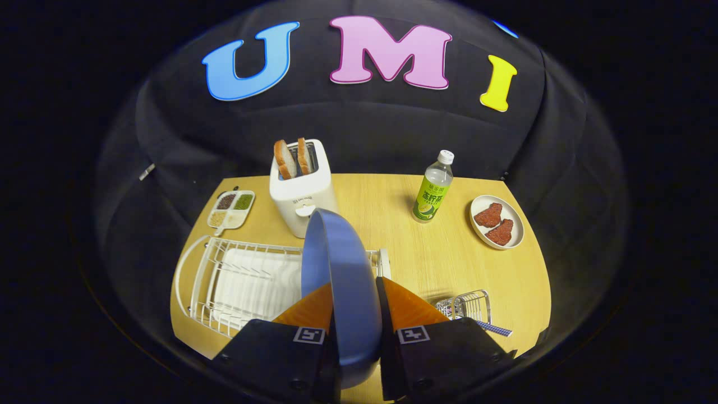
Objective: Take the plate from the dish rack, then take the spoon from the basket and place it into the plate.
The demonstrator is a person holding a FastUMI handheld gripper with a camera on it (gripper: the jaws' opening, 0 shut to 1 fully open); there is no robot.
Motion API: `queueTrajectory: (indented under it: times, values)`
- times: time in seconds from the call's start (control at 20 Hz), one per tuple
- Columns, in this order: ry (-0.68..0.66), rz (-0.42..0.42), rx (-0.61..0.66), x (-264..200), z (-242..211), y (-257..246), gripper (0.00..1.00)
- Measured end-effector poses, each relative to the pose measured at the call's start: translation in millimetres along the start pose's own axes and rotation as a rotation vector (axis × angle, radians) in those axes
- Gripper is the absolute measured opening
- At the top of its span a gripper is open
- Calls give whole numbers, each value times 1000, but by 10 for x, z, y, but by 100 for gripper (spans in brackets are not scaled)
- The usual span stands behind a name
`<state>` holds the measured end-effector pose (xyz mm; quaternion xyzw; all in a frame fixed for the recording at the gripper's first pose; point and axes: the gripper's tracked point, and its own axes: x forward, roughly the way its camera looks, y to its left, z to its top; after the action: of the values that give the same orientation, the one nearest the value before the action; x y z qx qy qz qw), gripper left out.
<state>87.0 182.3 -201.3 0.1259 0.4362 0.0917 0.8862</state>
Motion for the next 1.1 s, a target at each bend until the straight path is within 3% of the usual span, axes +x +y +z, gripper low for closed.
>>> queueTrajectory:
  times: [0.2,0.6,0.9,1.1]
  values:
    - [-65,102,-9,-505,-12,-153,32]
    - [-52,147,89,-1163,-759,-722,31]
    - [92,171,204,-1139,-1848,-1002,31]
    - [138,207,287,-941,-2318,-1058,32]
